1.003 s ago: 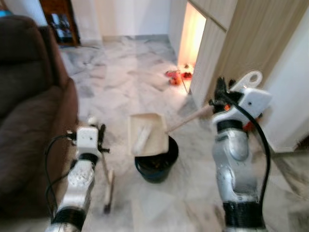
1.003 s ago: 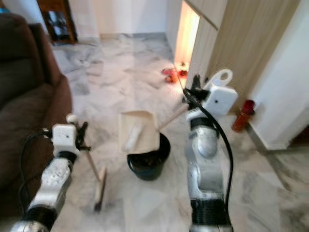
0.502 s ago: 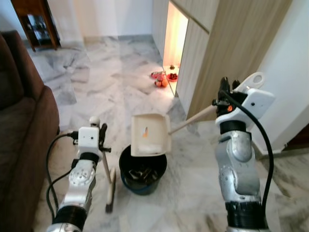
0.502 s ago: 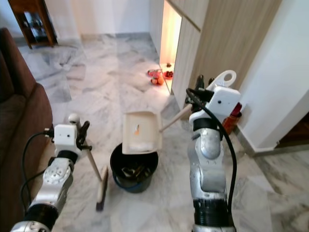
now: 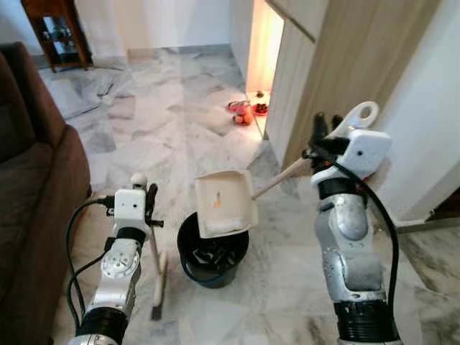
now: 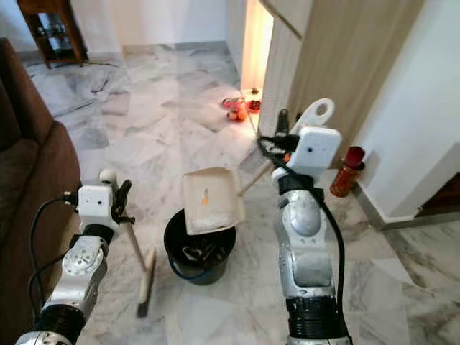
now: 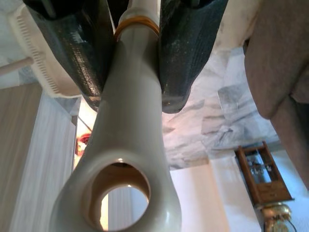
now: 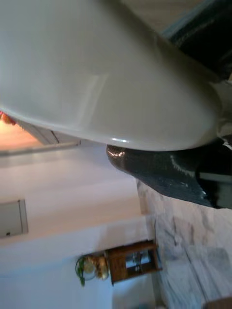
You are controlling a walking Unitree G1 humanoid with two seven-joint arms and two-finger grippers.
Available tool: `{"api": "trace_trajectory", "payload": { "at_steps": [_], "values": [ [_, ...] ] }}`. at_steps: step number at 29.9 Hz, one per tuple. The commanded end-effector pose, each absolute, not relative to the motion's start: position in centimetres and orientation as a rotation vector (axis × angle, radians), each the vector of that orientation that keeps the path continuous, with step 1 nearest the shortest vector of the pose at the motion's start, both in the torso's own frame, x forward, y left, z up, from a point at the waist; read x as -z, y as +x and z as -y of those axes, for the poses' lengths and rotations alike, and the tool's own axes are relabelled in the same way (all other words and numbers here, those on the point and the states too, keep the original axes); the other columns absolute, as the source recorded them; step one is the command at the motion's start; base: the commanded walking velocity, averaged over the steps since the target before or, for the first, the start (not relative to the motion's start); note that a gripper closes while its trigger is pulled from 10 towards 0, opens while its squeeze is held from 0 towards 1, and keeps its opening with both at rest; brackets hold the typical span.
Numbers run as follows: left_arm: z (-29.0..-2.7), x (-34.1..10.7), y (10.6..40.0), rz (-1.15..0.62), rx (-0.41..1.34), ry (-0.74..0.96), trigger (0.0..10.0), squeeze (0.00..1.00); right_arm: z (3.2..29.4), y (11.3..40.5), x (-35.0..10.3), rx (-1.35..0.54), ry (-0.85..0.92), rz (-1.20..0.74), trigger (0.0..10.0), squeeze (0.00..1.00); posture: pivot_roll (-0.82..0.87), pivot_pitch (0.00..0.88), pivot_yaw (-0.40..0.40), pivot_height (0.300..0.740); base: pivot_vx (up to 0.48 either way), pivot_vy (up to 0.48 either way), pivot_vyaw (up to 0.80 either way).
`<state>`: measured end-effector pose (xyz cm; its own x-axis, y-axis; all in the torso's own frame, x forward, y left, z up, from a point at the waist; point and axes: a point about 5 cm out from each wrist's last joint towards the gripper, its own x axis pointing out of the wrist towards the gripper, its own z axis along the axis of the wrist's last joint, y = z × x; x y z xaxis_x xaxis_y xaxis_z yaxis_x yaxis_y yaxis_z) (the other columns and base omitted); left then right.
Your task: Sweep floor
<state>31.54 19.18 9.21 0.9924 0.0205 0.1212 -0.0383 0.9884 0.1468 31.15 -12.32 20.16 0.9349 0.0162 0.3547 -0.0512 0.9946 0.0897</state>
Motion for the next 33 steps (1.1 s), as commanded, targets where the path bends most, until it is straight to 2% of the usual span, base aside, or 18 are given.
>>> {"api": "trace_trajectory", "payload": {
  "at_steps": [1, 4, 9, 16, 20, 26, 33],
  "values": [
    [-19.3, -10.2, 31.8, 0.171, -0.035, 0.148, 10.0, 0.00, 11.0, 30.1, -22.5, -0.097, 0.068, 0.509, 10.0, 0.00, 0.02, 0.000, 0.005, 0.740, 0.000, 0.000, 0.00],
    [-19.2, -10.2, 31.8, 0.171, -0.034, 0.147, 10.0, 0.00, 10.6, 29.9, -22.5, -0.112, 0.044, 0.521, 10.0, 0.00, 0.02, 0.000, 0.004, 0.740, 0.000, 0.000, 0.00],
    [-19.2, -10.2, 31.8, 0.172, -0.035, 0.146, 10.0, 0.00, 8.3, 29.0, -22.2, -0.228, -0.121, 0.565, 10.0, 0.00, 0.02, 0.000, 0.001, 0.740, 0.000, 0.000, 0.00],
    [-19.1, -10.3, 31.8, 0.180, -0.022, 0.166, 10.0, 0.00, 6.9, 28.4, -21.5, -0.302, -0.201, 0.586, 10.0, 0.00, 0.02, 0.000, 0.000, 0.740, 0.000, 0.000, 0.00],
    [-19.1, -10.3, 31.7, 0.180, -0.020, 0.165, 10.0, 0.00, 6.4, 28.1, -21.4, -0.321, -0.228, 0.599, 10.0, 0.00, 0.01, 0.000, -0.001, 0.740, 0.000, 0.000, 0.00],
    [-18.9, -10.3, 31.9, 0.182, -0.021, 0.159, 10.0, 0.00, 4.4, 26.7, -21.3, -0.417, -0.285, 0.651, 10.0, 0.00, 0.01, 0.000, -0.005, 0.740, 0.000, 0.000, 0.00],
    [-18.9, -10.3, 31.8, 0.181, -0.023, 0.157, 10.0, 0.00, 3.6, 26.3, -21.3, -0.455, -0.297, 0.670, 10.0, 0.00, 0.01, 0.000, -0.008, 0.740, 0.000, 0.000, 0.00]
  ]
}}
